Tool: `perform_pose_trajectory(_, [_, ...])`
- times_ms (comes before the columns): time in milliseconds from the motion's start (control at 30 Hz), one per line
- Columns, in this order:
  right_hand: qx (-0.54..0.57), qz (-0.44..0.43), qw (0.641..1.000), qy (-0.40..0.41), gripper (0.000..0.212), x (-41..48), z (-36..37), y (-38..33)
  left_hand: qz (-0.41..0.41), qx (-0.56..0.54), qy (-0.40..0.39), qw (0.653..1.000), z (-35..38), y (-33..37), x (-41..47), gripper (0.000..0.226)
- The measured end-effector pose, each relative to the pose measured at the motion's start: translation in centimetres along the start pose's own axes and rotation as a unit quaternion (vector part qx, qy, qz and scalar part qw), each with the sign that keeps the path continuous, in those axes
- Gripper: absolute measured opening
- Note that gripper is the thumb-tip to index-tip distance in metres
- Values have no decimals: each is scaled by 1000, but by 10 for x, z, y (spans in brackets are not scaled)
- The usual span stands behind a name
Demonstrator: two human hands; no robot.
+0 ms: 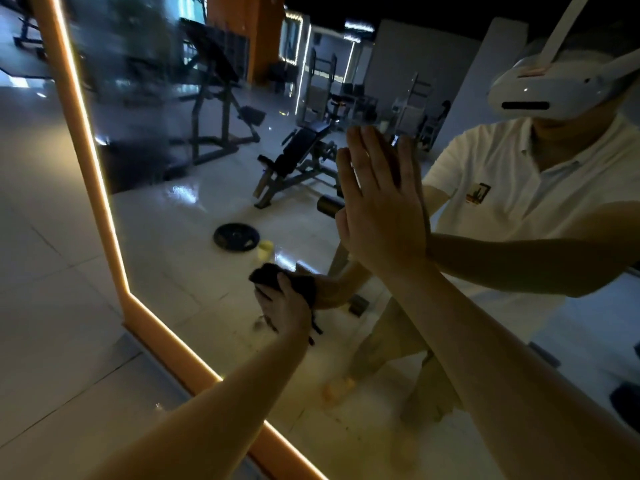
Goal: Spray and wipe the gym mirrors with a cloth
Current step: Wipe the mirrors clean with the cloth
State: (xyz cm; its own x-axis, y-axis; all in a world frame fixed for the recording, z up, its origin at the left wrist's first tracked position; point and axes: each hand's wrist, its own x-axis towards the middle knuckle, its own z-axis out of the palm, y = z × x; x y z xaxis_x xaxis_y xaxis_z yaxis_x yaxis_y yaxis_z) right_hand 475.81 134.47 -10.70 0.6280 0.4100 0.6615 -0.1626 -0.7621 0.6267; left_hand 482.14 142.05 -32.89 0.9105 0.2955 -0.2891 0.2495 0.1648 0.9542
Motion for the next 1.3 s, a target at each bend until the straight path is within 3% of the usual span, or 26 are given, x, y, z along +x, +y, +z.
perform_pose_trajectory(133, [-4, -4, 1000, 7, 69, 0, 3, 1, -47, 23, -60, 997, 21, -23, -84, 76])
perform_pose_trajectory(300, [10, -16, 1000, -2, 68, 0, 1, 3, -4, 51, -136, 989, 32, -33, -161, 76])
perform_pose_trajectory(467, [17, -18, 1000, 1, 65, -1, -2, 5, 26, 34, -74, 996, 25, 0, -118, 73])
perform_pose_trajectory(633, [10, -16, 1000, -4, 67, 0, -1, 3, -76, -2, -11, 997, 4, 27, -26, 72])
perform_pose_trajectory(700, [13, -16, 1000, -8, 69, 0, -1, 4, -40, 33, -14, 999, 9, 19, -38, 67])
perform_pose_trajectory(767, [10, -14, 1000, -8, 69, 0, -1, 4, 60, 111, -31, 992, 25, 0, -86, 63])
perform_pose_trajectory(867, [18, -17, 1000, -7, 70, 0, -3, 5, 181, 116, -70, 974, 41, -23, -155, 73])
perform_pose_trajectory(1000, [26, -22, 999, 0, 64, -1, -5, 6, 261, 147, -102, 949, 21, -4, -143, 80])
perform_pose_trajectory(1300, [16, -7, 1000, -8, 64, 0, -3, 2, 261, 129, -62, 955, -31, 84, 9, 72])
